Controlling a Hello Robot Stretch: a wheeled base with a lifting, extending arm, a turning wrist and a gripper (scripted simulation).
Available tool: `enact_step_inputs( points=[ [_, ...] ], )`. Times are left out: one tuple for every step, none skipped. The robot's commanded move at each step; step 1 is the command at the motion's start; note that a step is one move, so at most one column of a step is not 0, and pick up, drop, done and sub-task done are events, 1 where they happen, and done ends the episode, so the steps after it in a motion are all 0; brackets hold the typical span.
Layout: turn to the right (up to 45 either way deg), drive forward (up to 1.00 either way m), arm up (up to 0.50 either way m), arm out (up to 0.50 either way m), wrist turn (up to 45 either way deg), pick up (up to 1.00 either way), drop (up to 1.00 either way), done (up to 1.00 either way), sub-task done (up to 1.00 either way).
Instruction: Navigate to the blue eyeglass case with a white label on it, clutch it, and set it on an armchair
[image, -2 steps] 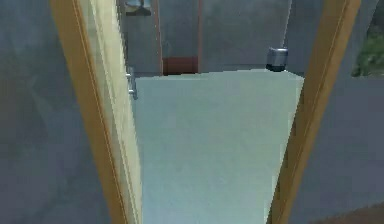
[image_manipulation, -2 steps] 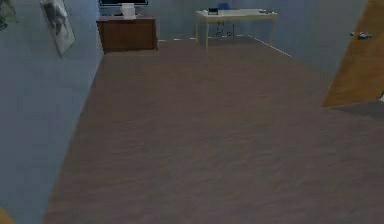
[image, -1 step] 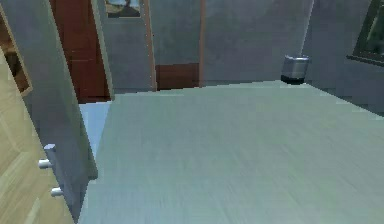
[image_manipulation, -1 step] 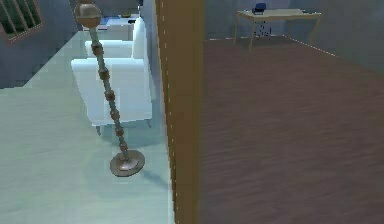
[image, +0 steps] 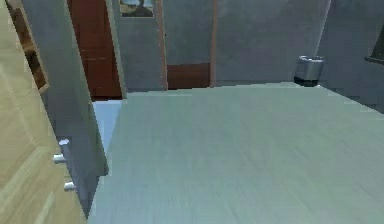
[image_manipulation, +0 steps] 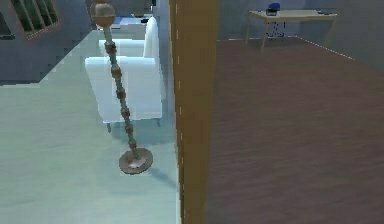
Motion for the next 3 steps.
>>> enact_step_inputs(
  points=[
    [0.0,0.50,0.00,0.00,0.0,0.00,0.00,0.00,0.00],
    [0.0,1.00,0.00,0.00,0.0,0.00,0.00,0.00,0.00],
    [0.0,1.00,0.00,0.00,0.0,0.00,0.00,0.00,0.00]
  ],
)
